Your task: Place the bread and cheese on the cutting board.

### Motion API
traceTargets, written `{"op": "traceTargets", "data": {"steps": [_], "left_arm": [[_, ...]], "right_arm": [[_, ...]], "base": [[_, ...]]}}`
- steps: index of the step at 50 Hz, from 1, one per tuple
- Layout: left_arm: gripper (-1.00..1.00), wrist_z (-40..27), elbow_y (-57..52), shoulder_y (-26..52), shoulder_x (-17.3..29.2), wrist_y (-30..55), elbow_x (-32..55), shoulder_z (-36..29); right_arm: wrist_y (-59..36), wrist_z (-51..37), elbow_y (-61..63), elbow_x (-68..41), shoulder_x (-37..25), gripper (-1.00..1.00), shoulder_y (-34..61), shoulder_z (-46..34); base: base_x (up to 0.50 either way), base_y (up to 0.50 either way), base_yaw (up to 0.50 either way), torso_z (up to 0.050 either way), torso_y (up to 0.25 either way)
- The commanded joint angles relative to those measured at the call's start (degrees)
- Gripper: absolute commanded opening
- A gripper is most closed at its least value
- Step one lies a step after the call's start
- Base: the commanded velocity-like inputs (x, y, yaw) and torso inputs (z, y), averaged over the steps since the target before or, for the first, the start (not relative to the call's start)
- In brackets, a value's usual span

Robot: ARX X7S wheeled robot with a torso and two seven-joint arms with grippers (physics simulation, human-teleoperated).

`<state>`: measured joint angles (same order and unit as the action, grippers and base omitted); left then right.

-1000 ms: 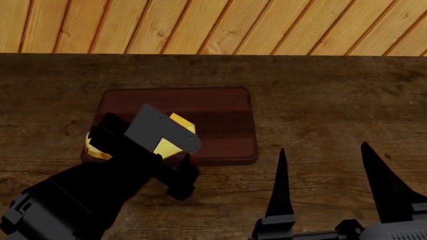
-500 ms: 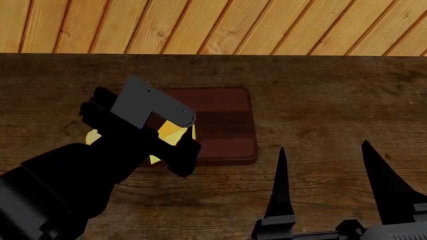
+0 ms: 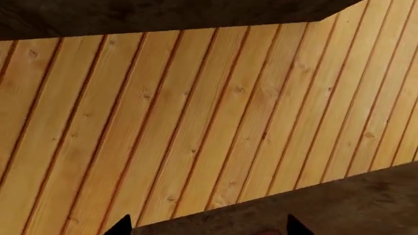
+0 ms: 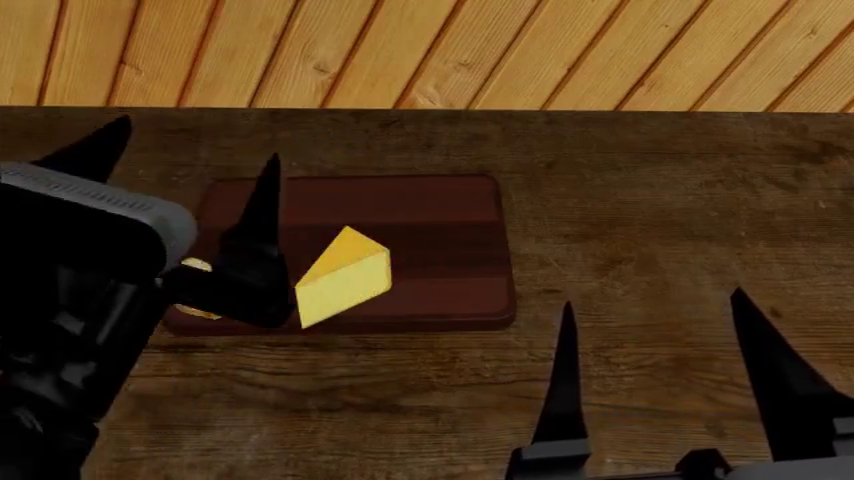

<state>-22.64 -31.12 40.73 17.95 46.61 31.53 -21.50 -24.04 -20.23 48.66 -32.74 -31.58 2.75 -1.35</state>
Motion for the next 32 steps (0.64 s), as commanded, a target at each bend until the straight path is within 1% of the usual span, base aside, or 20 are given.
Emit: {"op": "traceTargets", "data": {"steps": [1, 6, 9, 14, 18, 19, 22, 26, 28, 32], "left_arm": [[1.0, -3.3, -19.0, -14.4, 5.1, -7.3, 4.7, 11.2], [1.0, -4.2, -22.0, -15.4, 5.7, -7.6, 5.9, 12.5], [1.0, -4.9, -24.6, -16.1, 6.3, -7.8, 7.9, 14.4], [1.0, -5.3, -26.2, -17.1, 6.8, -8.5, 9.6, 15.7], [1.0, -6.0, -28.4, -18.4, 8.0, -9.7, 11.4, 16.8], [1.0, -6.5, -28.7, -18.9, 9.1, -11.0, 11.7, 16.4], [1.0, -11.5, -28.8, -18.4, 15.1, -16.8, 14.7, 12.8], [1.0, -19.7, -28.8, -15.6, 25.0, -27.0, 16.6, 4.4], [1.0, -24.7, -28.8, -12.9, 31.4, -34.0, 17.1, -1.6], [1.0, -30.0, -28.8, -8.8, 37.8, -42.0, 15.8, -10.5]], "right_arm": [[-0.6, -0.8, 0.2, 1.3, -0.1, 1.0, -0.3, -1.1], [-0.6, -0.9, 0.3, 1.1, -0.2, 1.0, -0.2, -1.1], [-0.8, -1.1, 0.6, 1.0, -0.3, 1.0, -0.1, -1.3], [-1.2, -1.4, 0.9, 1.1, -0.3, 1.0, 0.2, -1.6], [-1.2, -1.4, 0.9, 1.2, -0.3, 1.0, 0.4, -2.0], [-1.3, -1.4, 0.9, 1.3, -0.3, 1.0, 0.5, -2.2], [-1.5, -1.4, 0.8, 1.6, -0.2, 1.0, 0.8, -2.9], [-1.6, -1.3, 0.7, 1.8, 0.0, 1.0, 1.4, -3.8], [-1.5, -1.1, 0.4, 1.8, 0.0, 1.0, 1.4, -3.9], [-1.5, -1.2, 0.8, 1.6, -0.1, 1.0, 1.4, -3.8]], "base": [[0.0, 0.0, 0.0, 0.0, 0.0], [0.0, 0.0, 0.0, 0.0, 0.0], [0.0, 0.0, 0.0, 0.0, 0.0], [0.0, 0.0, 0.0, 0.0, 0.0], [0.0, 0.0, 0.0, 0.0, 0.0], [0.0, 0.0, 0.0, 0.0, 0.0], [0.0, 0.0, 0.0, 0.0, 0.0], [0.0, 0.0, 0.0, 0.0, 0.0], [0.0, 0.0, 0.0, 0.0, 0.0], [0.0, 0.0, 0.0, 0.0, 0.0]]}}
